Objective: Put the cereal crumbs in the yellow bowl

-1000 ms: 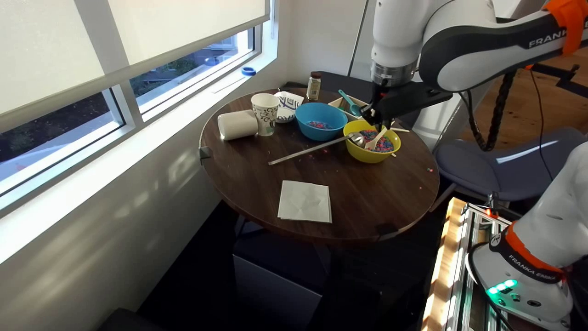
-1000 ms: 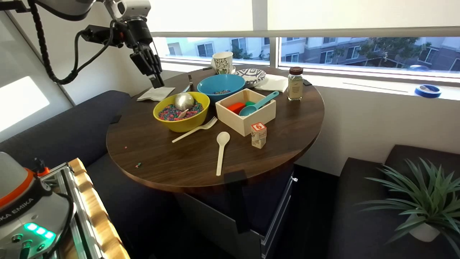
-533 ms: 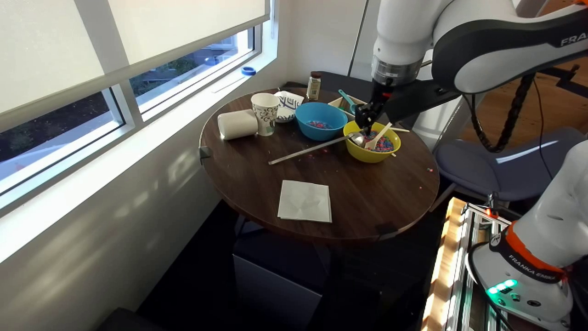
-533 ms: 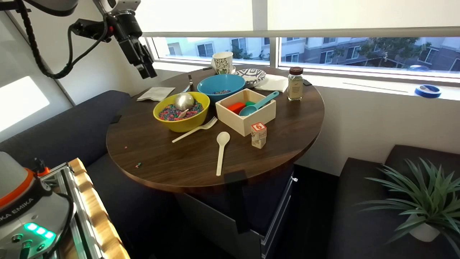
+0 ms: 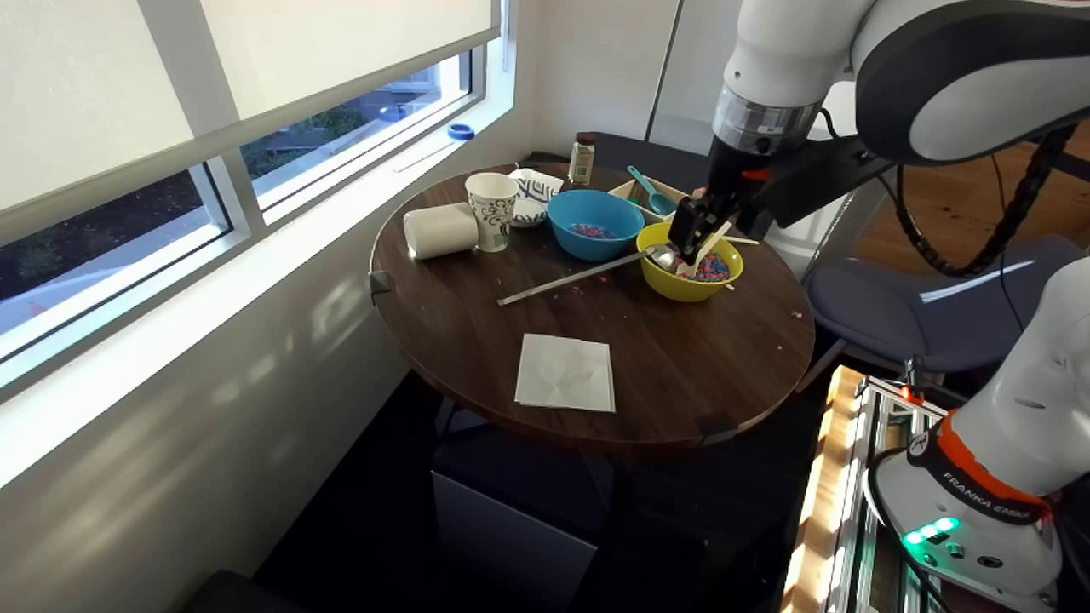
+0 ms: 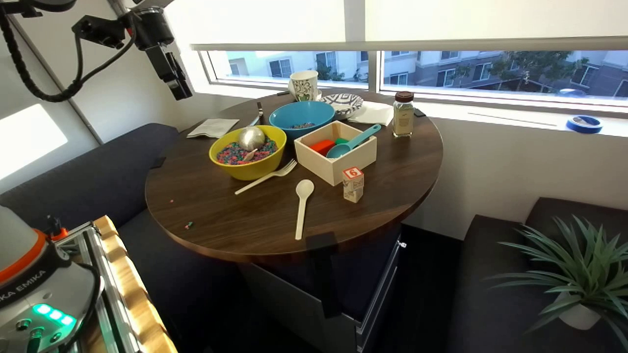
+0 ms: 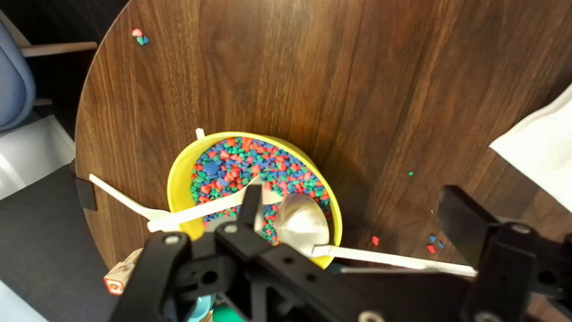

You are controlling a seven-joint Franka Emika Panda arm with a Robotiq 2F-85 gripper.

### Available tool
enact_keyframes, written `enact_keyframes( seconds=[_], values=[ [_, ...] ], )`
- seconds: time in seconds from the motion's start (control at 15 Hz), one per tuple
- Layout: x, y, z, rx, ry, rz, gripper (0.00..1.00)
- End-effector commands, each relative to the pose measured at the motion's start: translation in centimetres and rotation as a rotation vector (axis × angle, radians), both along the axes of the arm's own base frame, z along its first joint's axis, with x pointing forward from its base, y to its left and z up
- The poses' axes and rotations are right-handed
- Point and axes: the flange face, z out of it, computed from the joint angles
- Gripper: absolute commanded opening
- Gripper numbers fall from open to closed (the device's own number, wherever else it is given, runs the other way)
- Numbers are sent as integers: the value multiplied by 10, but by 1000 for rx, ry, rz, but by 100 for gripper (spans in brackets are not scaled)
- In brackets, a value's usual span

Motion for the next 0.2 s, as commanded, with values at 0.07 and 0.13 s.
enact_keyframes(
  seconds=[0.07, 0.13],
  values=[
    [-8, -4, 8, -27, -22, 24, 100],
    [-11, -5, 10, -34, -30, 30, 100]
  ],
)
